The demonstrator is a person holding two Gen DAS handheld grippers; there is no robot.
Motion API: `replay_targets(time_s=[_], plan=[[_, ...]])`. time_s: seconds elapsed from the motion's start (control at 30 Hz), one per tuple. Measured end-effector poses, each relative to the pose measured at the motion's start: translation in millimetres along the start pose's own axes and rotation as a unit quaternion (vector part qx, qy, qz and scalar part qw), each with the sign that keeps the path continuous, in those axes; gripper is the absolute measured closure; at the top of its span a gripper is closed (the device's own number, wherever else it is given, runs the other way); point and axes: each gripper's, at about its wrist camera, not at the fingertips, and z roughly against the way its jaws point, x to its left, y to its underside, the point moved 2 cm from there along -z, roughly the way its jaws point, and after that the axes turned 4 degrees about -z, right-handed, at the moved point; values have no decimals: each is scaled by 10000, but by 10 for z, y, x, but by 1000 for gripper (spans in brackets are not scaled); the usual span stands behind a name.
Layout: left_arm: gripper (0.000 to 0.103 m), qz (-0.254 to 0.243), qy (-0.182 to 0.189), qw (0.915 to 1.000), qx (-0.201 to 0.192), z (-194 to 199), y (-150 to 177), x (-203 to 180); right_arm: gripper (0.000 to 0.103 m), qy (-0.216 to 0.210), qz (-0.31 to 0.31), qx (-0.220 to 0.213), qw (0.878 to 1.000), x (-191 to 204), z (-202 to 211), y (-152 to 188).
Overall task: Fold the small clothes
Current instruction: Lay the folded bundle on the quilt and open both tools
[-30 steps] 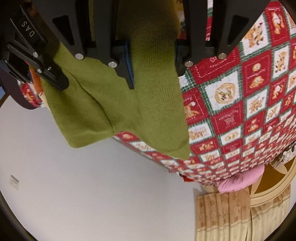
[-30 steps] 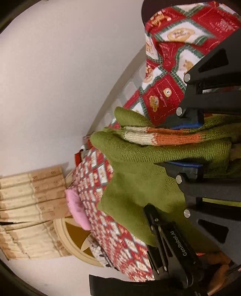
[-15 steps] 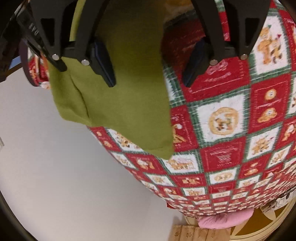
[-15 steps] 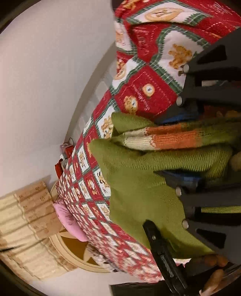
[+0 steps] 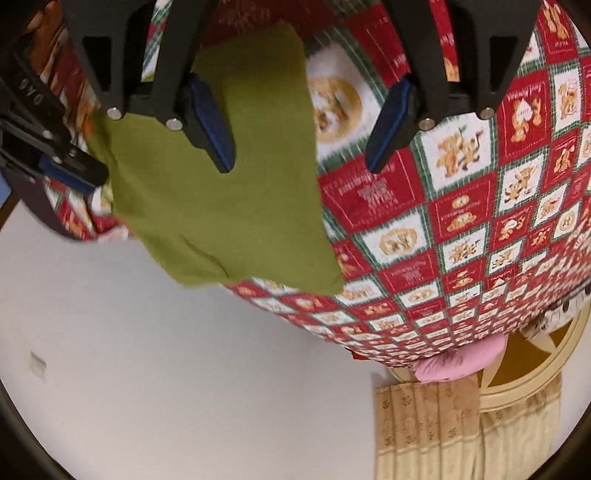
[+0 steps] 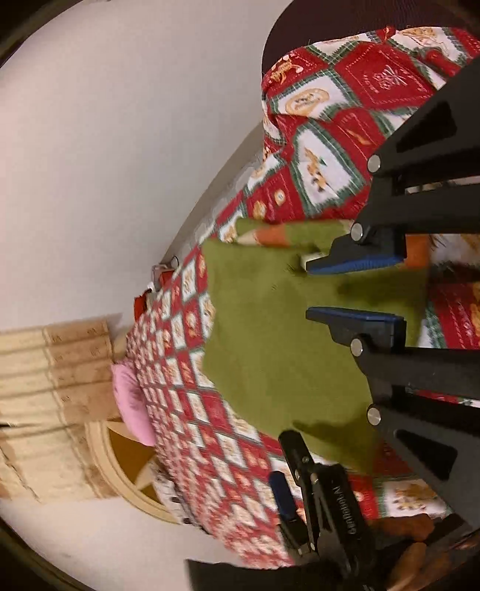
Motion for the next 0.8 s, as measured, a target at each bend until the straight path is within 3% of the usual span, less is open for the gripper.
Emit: replay_targets(time_s=[0.17,0.8], plan=[[27,7,-138,9997,219,-121,148,-41,84,202,-7,514,9985,-25,-278,239],[27,-172,-215,9989,377,23,392,-156,86,392,-168,685,9967,-80,-130,430]])
